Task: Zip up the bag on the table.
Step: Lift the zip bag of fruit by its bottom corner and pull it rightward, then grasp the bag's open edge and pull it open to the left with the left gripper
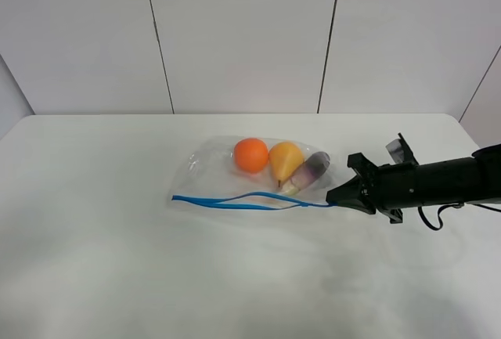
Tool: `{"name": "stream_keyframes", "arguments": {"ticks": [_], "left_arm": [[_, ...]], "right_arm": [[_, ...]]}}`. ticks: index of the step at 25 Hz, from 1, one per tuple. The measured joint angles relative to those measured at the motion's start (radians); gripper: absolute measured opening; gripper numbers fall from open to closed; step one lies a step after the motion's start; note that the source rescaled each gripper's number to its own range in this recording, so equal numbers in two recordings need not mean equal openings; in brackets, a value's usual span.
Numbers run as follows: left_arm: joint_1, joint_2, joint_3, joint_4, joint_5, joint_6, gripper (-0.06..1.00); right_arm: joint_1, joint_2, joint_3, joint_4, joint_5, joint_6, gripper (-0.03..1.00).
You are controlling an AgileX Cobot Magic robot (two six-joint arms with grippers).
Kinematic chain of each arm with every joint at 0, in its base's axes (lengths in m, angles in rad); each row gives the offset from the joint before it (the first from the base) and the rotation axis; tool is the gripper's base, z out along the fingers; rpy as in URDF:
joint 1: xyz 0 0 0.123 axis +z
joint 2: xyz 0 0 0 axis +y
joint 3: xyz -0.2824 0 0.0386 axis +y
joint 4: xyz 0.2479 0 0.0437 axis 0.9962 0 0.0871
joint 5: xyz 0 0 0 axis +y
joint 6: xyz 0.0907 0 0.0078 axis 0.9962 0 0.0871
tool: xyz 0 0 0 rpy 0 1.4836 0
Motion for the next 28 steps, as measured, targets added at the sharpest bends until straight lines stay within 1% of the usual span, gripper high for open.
{"name": "stream_keyframes", "arguments": {"ticks": [9,20,23,25,28], "left_arm": [[0.0,0.0,0.0,0.0,0.0,0.003,1.0],[0.0,0.0,0.0,0.0,-0.005,0.008,1.0],[0.0,0.002,0.0,-0.014,-0.014,0.04,1.0],[0.0,0.029,-0.009,-0.042,-0.019,0.075,1.0],[0.0,0.109,-0.043,-0.078,-0.074,0.106,1.0]], "right_arm": [[0.0,-0.092,0.001,0.031,0.067,-0.027,0.0],[0.0,-0.111,0.001,0.029,0.069,-0.029,0.0],[0.0,-0.111,0.001,0.029,0.069,-0.03,0.0],[0.0,-0.111,0.001,0.029,0.069,-0.03,0.0],[0.0,-0.111,0.001,0.029,0.069,-0.03,0.0]]}}
